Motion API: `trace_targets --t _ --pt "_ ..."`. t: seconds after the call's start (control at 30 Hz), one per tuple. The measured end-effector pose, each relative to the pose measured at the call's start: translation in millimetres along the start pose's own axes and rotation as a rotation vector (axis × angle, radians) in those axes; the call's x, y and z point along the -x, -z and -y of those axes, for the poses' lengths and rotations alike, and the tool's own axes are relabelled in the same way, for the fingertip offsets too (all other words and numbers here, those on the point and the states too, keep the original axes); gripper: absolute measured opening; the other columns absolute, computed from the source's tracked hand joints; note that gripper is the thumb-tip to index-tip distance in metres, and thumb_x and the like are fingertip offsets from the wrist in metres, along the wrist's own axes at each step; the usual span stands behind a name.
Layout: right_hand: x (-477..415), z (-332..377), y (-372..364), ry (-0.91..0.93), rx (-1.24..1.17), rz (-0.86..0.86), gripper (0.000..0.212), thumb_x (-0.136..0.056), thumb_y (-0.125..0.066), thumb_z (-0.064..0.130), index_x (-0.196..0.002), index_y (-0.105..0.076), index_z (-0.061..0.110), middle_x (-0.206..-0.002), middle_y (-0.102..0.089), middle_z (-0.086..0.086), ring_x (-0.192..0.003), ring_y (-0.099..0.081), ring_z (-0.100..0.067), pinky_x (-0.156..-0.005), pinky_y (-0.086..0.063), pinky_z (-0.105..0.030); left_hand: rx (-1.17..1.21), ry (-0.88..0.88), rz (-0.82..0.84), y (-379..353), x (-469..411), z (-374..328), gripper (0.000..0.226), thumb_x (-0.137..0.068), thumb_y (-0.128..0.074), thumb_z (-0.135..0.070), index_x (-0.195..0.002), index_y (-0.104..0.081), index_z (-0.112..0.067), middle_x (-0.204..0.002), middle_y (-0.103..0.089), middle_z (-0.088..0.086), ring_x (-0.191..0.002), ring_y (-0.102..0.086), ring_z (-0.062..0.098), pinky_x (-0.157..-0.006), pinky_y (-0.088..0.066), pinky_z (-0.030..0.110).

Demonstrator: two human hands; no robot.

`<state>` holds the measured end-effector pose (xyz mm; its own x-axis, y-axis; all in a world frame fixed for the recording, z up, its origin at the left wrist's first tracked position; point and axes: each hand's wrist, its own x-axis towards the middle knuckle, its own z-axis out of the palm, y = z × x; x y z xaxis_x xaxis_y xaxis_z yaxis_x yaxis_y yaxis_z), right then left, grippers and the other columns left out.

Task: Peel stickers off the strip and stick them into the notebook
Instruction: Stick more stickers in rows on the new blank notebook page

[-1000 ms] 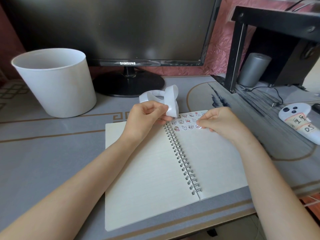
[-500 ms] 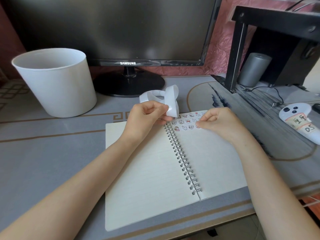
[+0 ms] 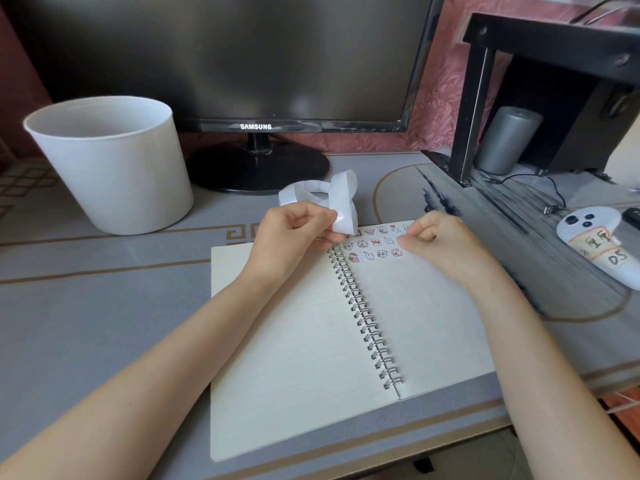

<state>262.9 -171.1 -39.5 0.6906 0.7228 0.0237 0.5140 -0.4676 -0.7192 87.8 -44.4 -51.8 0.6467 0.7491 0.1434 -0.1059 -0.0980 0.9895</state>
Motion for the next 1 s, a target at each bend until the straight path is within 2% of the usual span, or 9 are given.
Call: trace_targets --t 0.17,0.27,0.33,0.5,0.6,0.7,0.8,0.87,1.0 --pt "2.0 1.4 -0.2 -0.004 -0.026 0.049 0.029 -0.072 -0.081 0.024 -0.088 -0.057 0.018 -0.077 -0.056 0.004 -0.068 -0.053 -0.009 -0.057 -0.037 -0.022 0.000 0.001 0.002 -0.7 0.1 0.4 0.021 -0.092 -0.059 -0.010 -0.091 -0.064 0.009 -0.080 -0.073 0.016 -0.072 -0.071 0.017 -0.075 -0.056 0.029" --pt "-0.6 -1.4 -0.4 0.006 -0.014 0.047 0.024 -0.078 -0.076 0.017 -0.093 -0.058 0.016 -0.077 -0.057 0.005 -0.067 -0.052 -0.005 -0.058 -0.036 -0.021 0.002 -0.002 0.005 -0.5 0.0 0.3 0.020 -0.092 -0.058 -0.010 -0.090 -0.064 0.008 -0.080 -0.073 0.015 -0.073 -0.071 0.018 -0.075 -0.056 0.031" --pt "-2.3 -2.7 -1.1 0.017 -0.017 0.007 0.015 -0.081 -0.072 0.016 -0.088 -0.058 0.018 -0.077 -0.058 0.003 -0.066 -0.050 -0.004 -0.057 -0.035 -0.024 -0.001 -0.005 0.001 -0.3 -0.3 0.6 0.021 -0.093 -0.058 -0.011 -0.092 -0.064 0.010 -0.085 -0.072 0.019 -0.074 -0.071 0.019 -0.076 -0.057 0.033" --pt "1.3 10.8 -3.2 0.235 -0.207 -0.135 0.011 -0.088 -0.064 0.021 -0.078 -0.060 0.024 -0.078 -0.067 0.000 -0.068 -0.057 -0.012 -0.074 -0.048 -0.035 0.002 -0.022 0.003 -0.6 0.3 -0.5 0.019 -0.094 -0.056 -0.010 -0.092 -0.062 0.009 -0.092 -0.069 0.027 -0.074 -0.071 0.020 -0.072 -0.057 0.032" --pt "10.3 24.4 -10.7 0.399 -0.256 -0.046 0.006 -0.085 -0.068 0.023 -0.083 -0.064 0.026 -0.084 -0.070 0.008 -0.073 -0.058 -0.004 -0.073 -0.046 -0.021 0.012 -0.032 -0.001 -0.7 0.4 -1.0 0.021 -0.094 -0.056 -0.009 -0.095 -0.062 0.011 -0.093 -0.068 0.028 -0.071 -0.071 0.019 -0.071 -0.057 0.032" --pt "14.5 29.8 -20.4 0.459 -0.247 0.015 0.018 -0.077 -0.076 0.018 -0.089 -0.064 0.025 -0.085 -0.070 0.008 -0.074 -0.057 -0.003 -0.064 -0.038 -0.008 0.016 -0.035 0.003 -0.5 0.5 -1.0 0.020 -0.094 -0.056 -0.010 -0.094 -0.061 0.010 -0.090 -0.068 0.027 -0.071 -0.072 0.019 -0.072 -0.057 0.033" --pt "16.3 32.1 -26.2 0.491 -0.244 0.009 0.021 -0.077 -0.075 0.011 -0.093 -0.063 0.018 -0.082 -0.069 0.006 -0.070 -0.054 0.000 -0.062 -0.037 -0.006 0.029 -0.039 0.014 -0.2 0.9 -1.6 0.016 -0.094 -0.056 -0.010 -0.090 -0.062 0.004 -0.080 -0.067 0.017 -0.071 -0.072 0.018 -0.069 -0.057 0.030" --pt "17.0 31.6 -28.2 0.505 -0.236 0.001 0.021 -0.077 -0.074 0.012 -0.091 -0.061 0.021 -0.081 -0.068 0.007 -0.069 -0.054 0.000 -0.061 -0.036 -0.007 0.034 -0.046 0.021 -0.7 1.3 -2.5 0.014 -0.094 -0.056 -0.010 -0.087 -0.062 0.002 -0.076 -0.067 0.013 -0.070 -0.072 0.017 -0.067 -0.057 0.028" --pt "17.8 31.5 -31.0 0.500 -0.212 -0.020 0.019 -0.078 -0.072 0.015 -0.086 -0.060 0.026 -0.081 -0.065 0.009 -0.070 -0.054 -0.002 -0.060 -0.035 -0.011 0.057 -0.060 0.031 -0.3 2.1 -4.1 0.015 -0.094 -0.056 -0.012 -0.089 -0.062 0.001 -0.079 -0.066 0.015 -0.071 -0.072 0.017 -0.065 -0.057 0.028"
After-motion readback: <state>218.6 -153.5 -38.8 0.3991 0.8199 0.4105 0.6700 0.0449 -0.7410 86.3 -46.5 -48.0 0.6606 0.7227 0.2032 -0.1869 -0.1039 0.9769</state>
